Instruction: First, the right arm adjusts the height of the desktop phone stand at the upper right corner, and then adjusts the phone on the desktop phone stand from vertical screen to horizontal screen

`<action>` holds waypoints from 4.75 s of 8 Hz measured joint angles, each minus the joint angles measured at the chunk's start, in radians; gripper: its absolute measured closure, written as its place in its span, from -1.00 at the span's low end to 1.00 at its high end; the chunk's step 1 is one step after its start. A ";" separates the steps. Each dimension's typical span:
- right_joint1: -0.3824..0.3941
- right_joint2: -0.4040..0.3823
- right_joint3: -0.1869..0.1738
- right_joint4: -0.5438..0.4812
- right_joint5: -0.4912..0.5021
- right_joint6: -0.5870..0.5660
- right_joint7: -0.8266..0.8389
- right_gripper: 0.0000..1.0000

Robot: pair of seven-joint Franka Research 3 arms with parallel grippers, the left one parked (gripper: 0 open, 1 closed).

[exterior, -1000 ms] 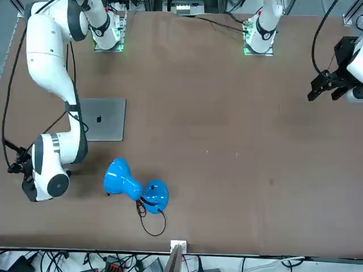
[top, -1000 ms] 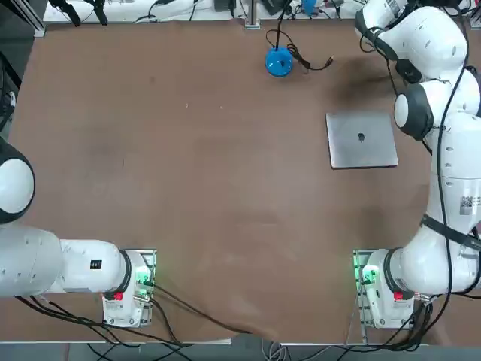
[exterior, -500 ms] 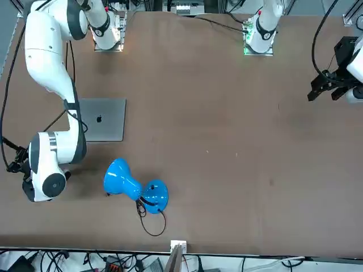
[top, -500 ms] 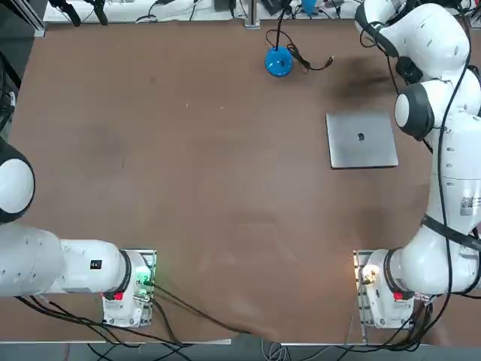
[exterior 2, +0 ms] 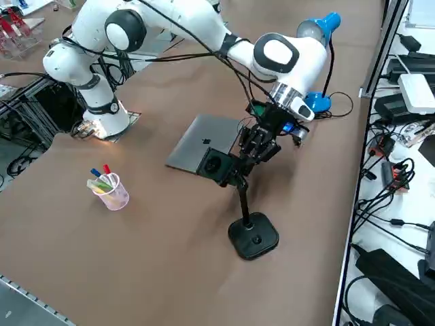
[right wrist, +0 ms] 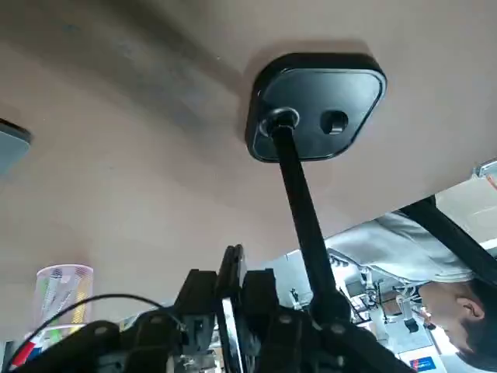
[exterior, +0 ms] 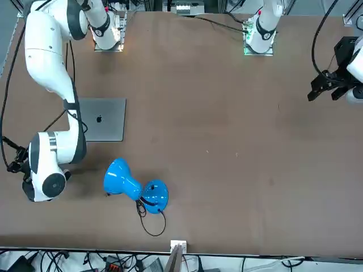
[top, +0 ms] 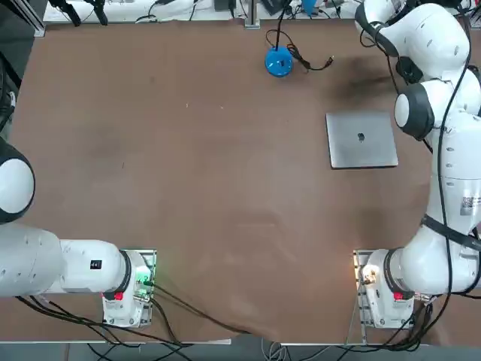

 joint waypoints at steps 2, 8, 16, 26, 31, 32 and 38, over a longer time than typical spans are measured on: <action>-0.001 -0.003 0.000 0.009 0.013 0.004 0.000 0.67; -0.044 -0.057 0.000 0.010 0.126 0.019 -0.042 0.67; -0.068 -0.105 0.000 0.012 0.208 0.022 -0.059 0.67; -0.082 -0.146 0.000 0.013 0.235 0.005 -0.062 0.38; -0.081 -0.205 0.000 0.015 0.244 -0.005 -0.061 -0.94; -0.082 -0.227 -0.003 0.017 0.289 -0.005 -0.049 -1.00; -0.101 -0.426 -0.013 -0.012 0.691 -0.044 0.326 -1.00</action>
